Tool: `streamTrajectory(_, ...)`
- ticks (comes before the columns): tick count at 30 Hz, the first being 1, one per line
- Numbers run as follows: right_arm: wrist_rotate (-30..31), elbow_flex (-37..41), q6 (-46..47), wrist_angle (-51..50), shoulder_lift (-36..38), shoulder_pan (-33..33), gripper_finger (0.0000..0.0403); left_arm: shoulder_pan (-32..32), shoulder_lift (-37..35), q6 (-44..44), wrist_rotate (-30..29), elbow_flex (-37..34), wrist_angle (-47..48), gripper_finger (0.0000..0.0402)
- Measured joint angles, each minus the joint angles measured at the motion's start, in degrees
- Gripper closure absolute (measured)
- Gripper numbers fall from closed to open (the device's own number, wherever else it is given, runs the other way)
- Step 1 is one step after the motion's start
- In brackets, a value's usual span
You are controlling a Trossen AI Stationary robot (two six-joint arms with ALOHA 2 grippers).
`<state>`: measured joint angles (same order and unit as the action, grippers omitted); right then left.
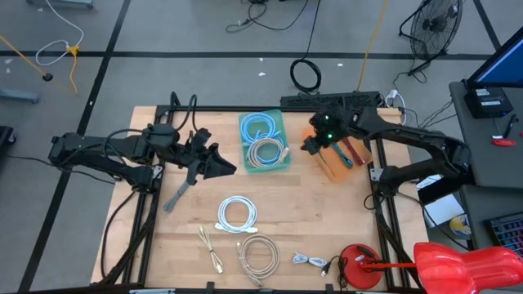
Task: Pick & Place USB Port
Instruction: Put the right brown charger cable into the green bin
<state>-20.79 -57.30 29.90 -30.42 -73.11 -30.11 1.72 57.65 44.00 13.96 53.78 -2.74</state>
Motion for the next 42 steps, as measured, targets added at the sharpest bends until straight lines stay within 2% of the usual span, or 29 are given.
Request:
streamTrajectory(2,-2.0,0.0,4.5,8.1,0.7,2.9,0.0247,0.0,0.0,0.0,1.0,0.0,0.1,0.0300)
streamTrajectory(10,-1.8,0.0,15.7,33.7,0.0,15.2,0.0247,0.0,0.0,0.0,1.5,0.0,3.9,0.0300)
streamTrajectory(13,-1.3,0.1,18.2,38.2,-0.2,19.2,0.0248,0.0,0.0,-0.1,1.9,0.0,5.7,0.0300)
streamTrajectory(22,5.6,0.1,18.3,46.4,-0.1,29.3,0.0248,0.0,0.0,-1.5,4.0,0.0,12.0,0.0300)
streamTrajectory(28,5.6,0.1,15.8,46.7,-0.2,33.4,0.0248,0.0,0.0,-3.1,3.9,0.0,17.9,0.0300)
streamTrajectory(34,5.6,0.1,15.5,43.2,-0.2,36.4,0.0248,1.8,0.2,-7.6,1.3,0.0,30.9,0.0300)
streamTrajectory(37,5.7,0.1,15.7,40.0,-0.2,37.1,0.0248,4.0,0.8,-9.6,0.3,0.0,36.1,0.0300)
streamTrajectory(42,5.7,0.1,17.7,28.8,-0.2,38.5,0.0248,8.3,2.9,-8.3,-3.0,0.0,36.9,0.0300)
